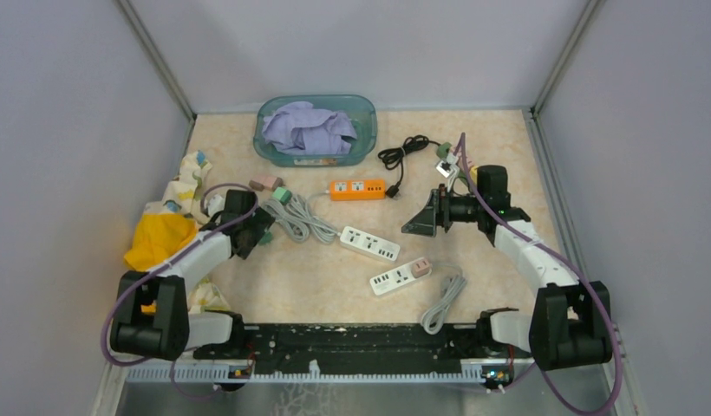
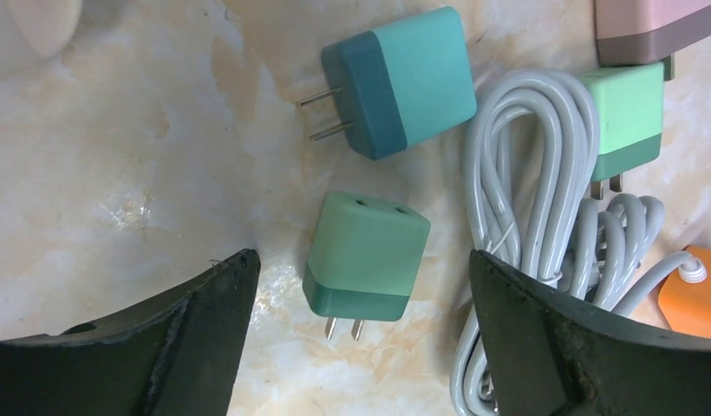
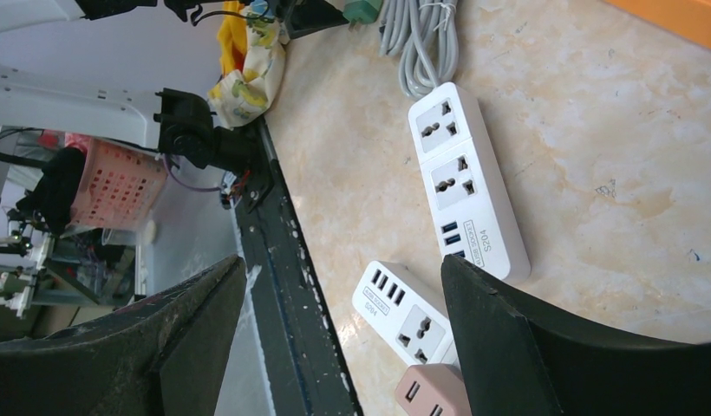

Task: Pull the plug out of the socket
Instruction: Place the plug at the center of the board.

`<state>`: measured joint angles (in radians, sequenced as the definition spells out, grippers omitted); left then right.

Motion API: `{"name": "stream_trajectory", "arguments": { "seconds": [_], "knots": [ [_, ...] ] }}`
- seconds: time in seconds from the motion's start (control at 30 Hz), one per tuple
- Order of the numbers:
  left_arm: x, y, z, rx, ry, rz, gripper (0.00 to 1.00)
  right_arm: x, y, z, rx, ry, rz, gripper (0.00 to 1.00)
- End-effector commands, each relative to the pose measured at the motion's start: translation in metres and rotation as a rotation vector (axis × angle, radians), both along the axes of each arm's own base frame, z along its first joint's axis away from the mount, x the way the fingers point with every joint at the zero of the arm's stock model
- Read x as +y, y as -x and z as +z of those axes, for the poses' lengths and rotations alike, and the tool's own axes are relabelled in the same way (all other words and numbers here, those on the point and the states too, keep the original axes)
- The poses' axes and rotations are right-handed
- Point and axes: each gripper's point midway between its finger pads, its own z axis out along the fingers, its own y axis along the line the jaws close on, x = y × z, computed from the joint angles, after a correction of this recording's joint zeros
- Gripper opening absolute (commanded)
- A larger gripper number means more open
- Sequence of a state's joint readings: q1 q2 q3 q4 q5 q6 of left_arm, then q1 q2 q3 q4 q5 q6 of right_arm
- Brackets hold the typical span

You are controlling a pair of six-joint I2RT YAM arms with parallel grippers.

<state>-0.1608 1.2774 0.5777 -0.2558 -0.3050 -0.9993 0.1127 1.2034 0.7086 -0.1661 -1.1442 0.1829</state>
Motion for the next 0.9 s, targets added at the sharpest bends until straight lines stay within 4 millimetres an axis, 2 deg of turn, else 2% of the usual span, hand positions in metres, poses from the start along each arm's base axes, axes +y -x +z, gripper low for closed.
{"name": "stream_trajectory", "arguments": {
  "seconds": [0.0, 0.1, 0.27, 0.37, 0.47, 0.57, 0.7, 0.8, 0.87],
  "knots": [
    [0.006, 0.004, 0.008, 0.021, 0.002, 0.052, 0.97, -0.002, -0.009, 0.023, -0.108, -0.008, 0.0, 0.83],
    [-0.001, 0.004, 0.019, -0.001, 0.026, 0.006, 0.99, -0.003, -0.008, 0.024, -0.126, 0.001, 0.006, 0.83],
    [-0.027, 0.006, 0.044, -0.096, 0.115, -0.152, 0.99, -0.005, -0.004, 0.027, -0.199, 0.016, 0.037, 0.84],
    [-0.054, 0.005, 0.065, -0.221, 0.189, -0.317, 0.99, -0.006, -0.001, 0.031, -0.269, 0.033, 0.051, 0.84],
    [-0.09, 0.013, 0.093, -0.396, 0.279, -0.566, 0.98, -0.01, 0.001, 0.032, -0.369, 0.075, 0.068, 0.85],
    [-0.128, 0.031, 0.123, -0.595, 0.378, -0.842, 0.95, -0.013, 0.006, 0.033, -0.479, 0.112, 0.1, 0.87],
    [-0.168, 0.062, 0.153, -0.763, 0.456, -1.121, 0.93, -0.018, 0.018, 0.024, -0.616, 0.16, 0.151, 0.88],
    [-0.205, 0.083, 0.166, -0.849, 0.415, -1.28, 0.94, -0.024, 0.013, 0.022, -0.666, 0.226, 0.131, 0.89],
    [-0.232, 0.1, 0.17, -0.899, 0.356, -1.38, 0.95, -0.032, 0.001, 0.018, -0.655, 0.296, 0.078, 0.89]
  ]
}}
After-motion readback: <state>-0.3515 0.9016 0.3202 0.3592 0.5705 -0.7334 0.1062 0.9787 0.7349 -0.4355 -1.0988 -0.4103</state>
